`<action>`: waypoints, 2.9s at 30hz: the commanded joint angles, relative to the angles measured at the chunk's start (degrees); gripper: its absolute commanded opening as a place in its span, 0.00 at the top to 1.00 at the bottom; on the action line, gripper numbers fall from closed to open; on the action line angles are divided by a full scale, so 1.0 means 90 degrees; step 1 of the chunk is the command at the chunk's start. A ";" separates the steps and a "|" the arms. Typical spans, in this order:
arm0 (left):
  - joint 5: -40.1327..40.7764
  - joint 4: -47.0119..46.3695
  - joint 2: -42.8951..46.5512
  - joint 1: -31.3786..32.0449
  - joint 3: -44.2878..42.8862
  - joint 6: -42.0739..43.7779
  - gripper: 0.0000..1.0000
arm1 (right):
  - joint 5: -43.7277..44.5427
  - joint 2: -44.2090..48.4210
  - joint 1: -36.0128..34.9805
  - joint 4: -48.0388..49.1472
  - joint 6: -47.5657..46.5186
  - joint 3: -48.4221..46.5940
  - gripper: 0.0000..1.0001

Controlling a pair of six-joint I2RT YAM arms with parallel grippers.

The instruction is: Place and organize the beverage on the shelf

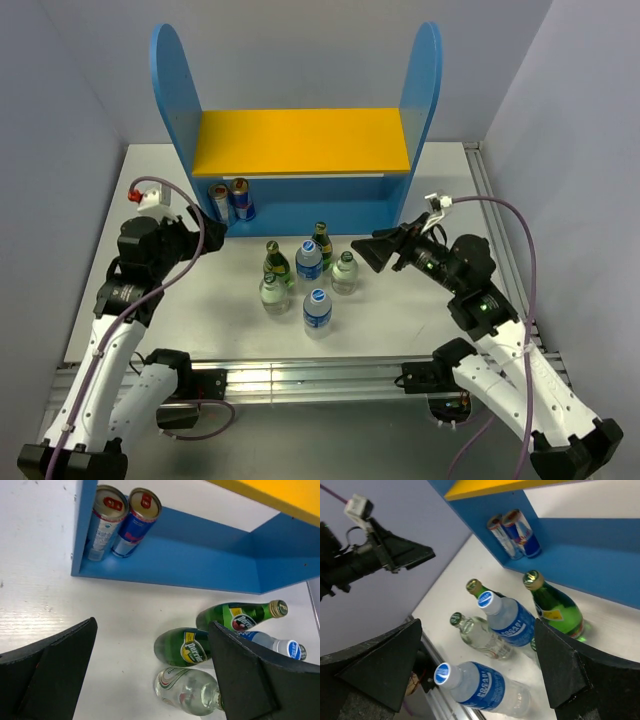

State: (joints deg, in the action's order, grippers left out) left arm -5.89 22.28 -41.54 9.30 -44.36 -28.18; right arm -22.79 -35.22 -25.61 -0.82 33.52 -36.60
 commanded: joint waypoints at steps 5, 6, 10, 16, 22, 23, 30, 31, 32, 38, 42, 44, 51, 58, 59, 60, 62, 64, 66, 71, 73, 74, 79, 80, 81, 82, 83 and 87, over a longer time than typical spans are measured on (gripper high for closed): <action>0.0393 -0.0142 -0.0004 -0.0037 -0.0570 0.0524 0.01 | 0.0227 0.1500 -0.0036 0.1896 0.0946 0.1302 0.00; 0.0304 -0.0094 -0.0004 -0.0153 -0.0598 0.0505 0.01 | 0.0217 0.1627 -0.0036 0.1685 0.0760 0.1177 0.00; 0.0625 0.0053 0.0152 -0.0203 -0.0520 0.0495 0.01 | 0.1239 0.1453 -0.0094 -0.0423 0.0057 0.0181 0.04; 0.0967 0.0131 0.0114 -0.0242 -0.0560 0.0456 0.01 | 0.2824 0.2536 -0.0544 -0.1673 -0.0208 0.0190 0.02; 0.0938 0.0102 0.0133 -0.0418 -0.0560 0.0436 0.01 | 0.5018 0.0128 -0.0943 -0.3860 -0.0482 -0.1420 0.01; 0.0947 0.0093 0.0152 -0.0466 -0.0560 0.0427 0.01 | 0.5805 -0.0378 -0.1137 -0.3922 -0.0530 -0.1750 0.01; 0.1045 0.0102 0.0201 -0.0477 -0.0540 0.0446 0.01 | 0.9442 -0.1009 -0.4495 -0.4109 -0.0005 -0.2663 0.01; 0.1045 0.0112 0.0201 -0.0477 -0.0540 0.0456 0.01 | 0.9736 -0.0815 -0.5146 -0.4040 0.0335 -0.2449 0.01; 0.1045 0.0102 0.0201 -0.0477 -0.0540 0.0456 0.01 | 0.9826 -0.0755 -0.5424 -0.3982 0.0445 -0.2312 0.01; 0.0977 0.0083 0.0133 -0.0486 -0.0550 0.0475 0.01 | 1.0919 -0.1709 -0.7967 -0.5454 0.3088 -0.1910 0.02; 0.0967 0.0083 0.0162 -0.0486 -0.0550 0.0475 0.02 | 1.1077 -0.3388 -0.8940 -0.8185 0.6951 -0.2456 0.00; 0.0977 0.0063 0.0211 -0.0486 -0.0530 0.0495 0.01 | 1.1183 -0.4364 -0.9243 -0.9107 0.8382 -0.2835 0.00; 0.0977 0.0092 0.0221 -0.0496 -0.0540 0.0495 0.01 | 1.0921 -0.5588 -0.9694 -0.8095 0.7891 -0.3073 0.00; 0.0967 0.0083 0.0299 -0.0496 -0.0511 0.0485 0.01 | 1.0074 -0.4955 -0.9080 -0.3658 0.4434 -0.1494 0.00; 0.0967 0.0083 0.0299 -0.0496 -0.0511 0.0495 0.01 | 0.9945 -0.4857 -0.8779 -0.3147 0.4014 -0.1287 0.00; 0.0957 0.0083 0.0299 -0.0496 -0.0511 0.0485 0.01 | 0.9867 -0.4788 -0.8670 -0.2803 0.3701 -0.1121 0.00; 0.0977 0.0092 0.0280 -0.0496 -0.0520 0.0485 0.01 | 0.9730 -0.4787 -0.8494 -0.2419 0.3590 -0.0914 0.00; 0.0977 0.0102 0.0299 -0.0496 -0.0520 0.0495 0.01 | 0.9739 -0.5040 -0.8298 -0.2361 0.3562 -0.0972 0.00; 0.0986 0.0092 0.0328 -0.0496 -0.0511 0.0505 0.01 | 0.9719 -0.5245 -0.8133 -0.2108 0.3270 -0.0953 0.00; 0.0957 0.0073 0.0328 -0.0496 -0.0511 0.0514 0.01 | 0.9612 -0.5627 -0.7800 -0.0788 0.2731 -0.0602 0.00; 0.0948 0.0083 0.0290 -0.0496 -0.0520 0.0505 0.01 | 0.9719 -0.5686 -0.7654 -0.0700 0.2809 -0.0495 0.00; 0.0938 0.0083 0.0289 -0.0496 -0.0520 0.0514 0.01 | 0.9777 -0.5696 -0.7624 -0.0690 0.2828 -0.0475 0.00; 0.0928 0.0083 0.0309 -0.0496 -0.0521 0.0524 0.01 | 1.0235 -0.5851 -0.7409 -0.0651 0.2936 -0.0347 0.01; 0.0938 0.0083 0.0318 -0.0496 -0.0520 0.0515 0.01 | 1.0314 -0.5881 -0.7370 -0.0690 0.2984 -0.0367 0.02; 0.0938 0.0073 0.0319 -0.0496 -0.0520 0.0514 0.01 | 1.0412 -0.5920 -0.7360 -0.0700 0.3033 -0.0377 0.03; 0.0928 0.0083 0.0328 -0.0496 -0.0520 0.0524 0.01 | 1.0490 -0.5988 -0.7360 -0.0710 0.3072 -0.0377 0.04; 0.0928 0.0083 0.0319 -0.0496 -0.0520 0.0524 0.01 | 1.0597 -0.6018 -0.7341 -0.0681 0.3073 -0.0386 0.05; 0.0938 0.0073 0.0319 -0.0496 -0.0520 0.0524 0.01 | 1.0647 -0.6135 -0.7311 -0.0436 0.2790 -0.0503 0.41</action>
State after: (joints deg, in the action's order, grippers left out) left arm 2.85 23.90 -39.20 5.06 -48.03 -24.64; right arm 68.14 -89.65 -91.83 -7.53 58.72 -40.07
